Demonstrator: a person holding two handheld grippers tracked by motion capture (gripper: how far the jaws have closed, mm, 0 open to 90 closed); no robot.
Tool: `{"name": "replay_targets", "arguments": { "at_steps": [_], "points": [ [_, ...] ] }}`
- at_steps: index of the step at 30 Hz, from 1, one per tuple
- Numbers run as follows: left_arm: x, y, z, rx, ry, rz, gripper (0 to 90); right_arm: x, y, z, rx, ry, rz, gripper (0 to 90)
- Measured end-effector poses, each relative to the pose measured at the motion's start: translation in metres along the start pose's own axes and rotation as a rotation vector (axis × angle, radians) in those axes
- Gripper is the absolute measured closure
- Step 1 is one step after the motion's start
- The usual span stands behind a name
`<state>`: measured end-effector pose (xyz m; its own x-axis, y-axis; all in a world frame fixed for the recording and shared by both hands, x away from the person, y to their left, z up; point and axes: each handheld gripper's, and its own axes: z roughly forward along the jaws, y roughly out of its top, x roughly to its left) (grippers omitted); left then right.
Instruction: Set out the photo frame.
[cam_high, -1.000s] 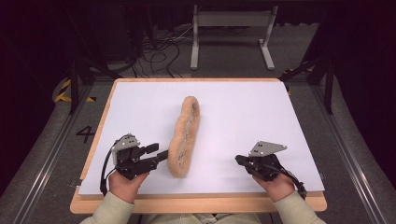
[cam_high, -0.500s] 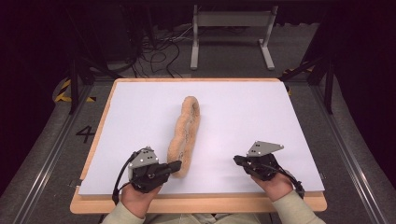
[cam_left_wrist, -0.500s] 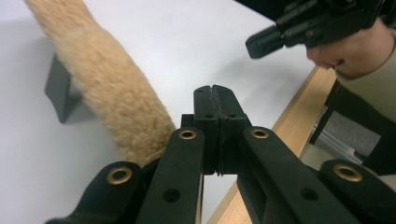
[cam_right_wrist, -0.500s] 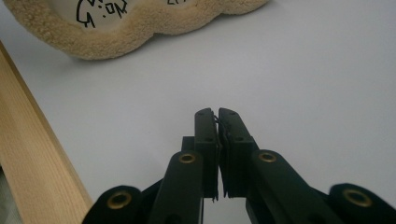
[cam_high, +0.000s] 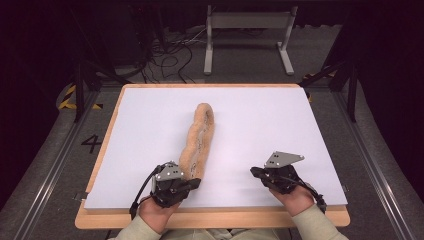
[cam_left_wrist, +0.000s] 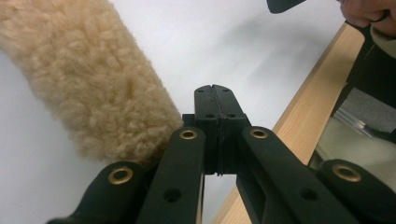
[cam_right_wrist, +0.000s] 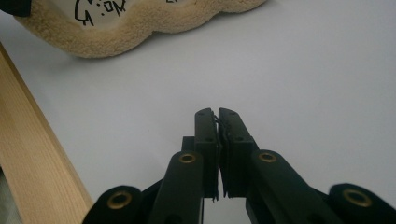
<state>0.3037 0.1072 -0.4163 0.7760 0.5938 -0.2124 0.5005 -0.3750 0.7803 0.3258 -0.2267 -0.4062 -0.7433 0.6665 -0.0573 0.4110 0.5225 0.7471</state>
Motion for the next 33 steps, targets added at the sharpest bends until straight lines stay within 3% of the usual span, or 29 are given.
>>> {"name": "replay_targets", "arguments": {
  "at_steps": [7,14,24,25,27,29,33],
  "points": [
    [0.011,-0.004,-0.013,0.0,0.078,-0.002,89.8,0.0,0.003,0.003,-0.001,0.011,-0.008,86.7],
    [0.023,-0.006,-0.022,-0.001,0.127,-0.017,89.8,0.0,0.005,0.005,-0.003,0.02,-0.012,86.6],
    [0.054,-0.011,-0.041,-0.034,0.206,-0.109,89.8,-0.002,0.006,0.005,-0.008,0.021,-0.007,85.6],
    [0.056,-0.012,-0.042,-0.035,0.197,-0.126,89.7,-0.002,0.006,0.005,-0.009,0.022,-0.007,85.1],
    [0.057,-0.012,-0.043,-0.045,0.178,-0.12,87.8,-0.003,0.008,0.006,-0.01,0.025,-0.009,83.2],
    [0.049,-0.013,-0.046,-0.054,0.147,-0.124,82.5,-0.006,0.014,0.009,-0.011,0.033,-0.01,81.6],
    [0.038,-0.016,-0.061,-0.097,0.134,-0.092,72.2,-0.017,0.034,0.016,-0.041,0.048,0.01,73.2]
  ]
}}
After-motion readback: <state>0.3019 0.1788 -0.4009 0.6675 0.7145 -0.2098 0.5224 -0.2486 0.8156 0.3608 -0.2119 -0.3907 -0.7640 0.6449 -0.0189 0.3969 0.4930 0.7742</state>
